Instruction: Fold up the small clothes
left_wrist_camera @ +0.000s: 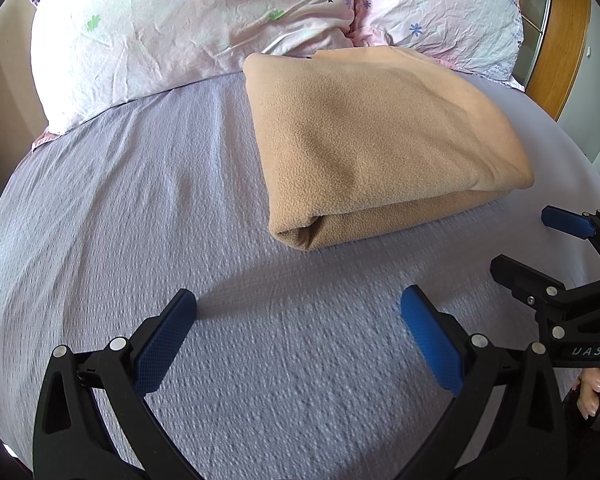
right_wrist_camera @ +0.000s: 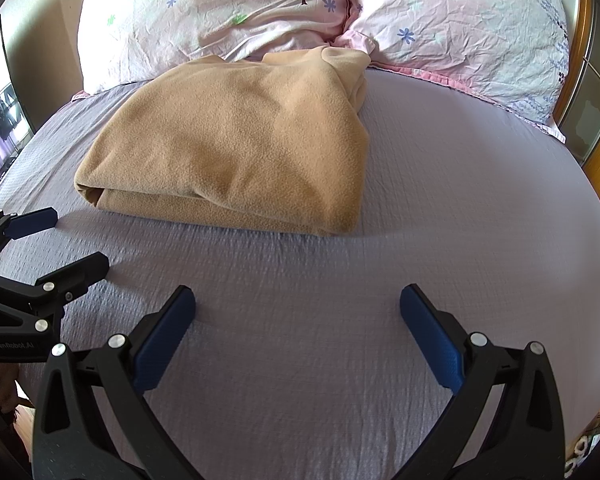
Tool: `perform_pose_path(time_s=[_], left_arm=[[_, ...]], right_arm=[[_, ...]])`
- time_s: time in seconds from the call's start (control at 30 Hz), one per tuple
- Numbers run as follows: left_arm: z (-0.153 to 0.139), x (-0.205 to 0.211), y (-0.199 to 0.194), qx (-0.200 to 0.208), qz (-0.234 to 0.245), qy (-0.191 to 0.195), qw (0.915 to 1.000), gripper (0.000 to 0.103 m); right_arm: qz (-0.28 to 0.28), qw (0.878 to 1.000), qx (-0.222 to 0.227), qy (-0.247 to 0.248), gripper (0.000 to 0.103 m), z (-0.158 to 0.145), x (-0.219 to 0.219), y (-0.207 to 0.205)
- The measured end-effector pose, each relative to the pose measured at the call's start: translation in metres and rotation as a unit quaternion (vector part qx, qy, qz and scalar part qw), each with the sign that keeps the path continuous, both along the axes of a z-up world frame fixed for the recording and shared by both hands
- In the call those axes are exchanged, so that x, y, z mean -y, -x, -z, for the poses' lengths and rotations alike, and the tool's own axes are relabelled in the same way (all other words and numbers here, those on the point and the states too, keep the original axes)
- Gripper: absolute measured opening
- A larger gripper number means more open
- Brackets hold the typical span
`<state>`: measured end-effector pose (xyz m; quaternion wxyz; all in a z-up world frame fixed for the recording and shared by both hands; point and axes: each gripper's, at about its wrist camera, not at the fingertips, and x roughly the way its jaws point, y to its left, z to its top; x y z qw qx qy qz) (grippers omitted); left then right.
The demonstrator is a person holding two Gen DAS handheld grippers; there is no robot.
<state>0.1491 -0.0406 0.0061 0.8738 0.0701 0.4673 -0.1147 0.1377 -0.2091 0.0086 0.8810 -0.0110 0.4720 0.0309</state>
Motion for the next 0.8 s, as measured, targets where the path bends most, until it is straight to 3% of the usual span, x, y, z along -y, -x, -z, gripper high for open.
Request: perform_pose_path(time_s=[0.8], left_arm=[[-0.0007, -0.0003, -0.0024, 0.001, 0.000, 0.000, 1.0000, 0.102]], right_arm=[[0.000, 1.000, 0.003, 0.000, 0.101, -0.0006, 0.0000, -0.0011]])
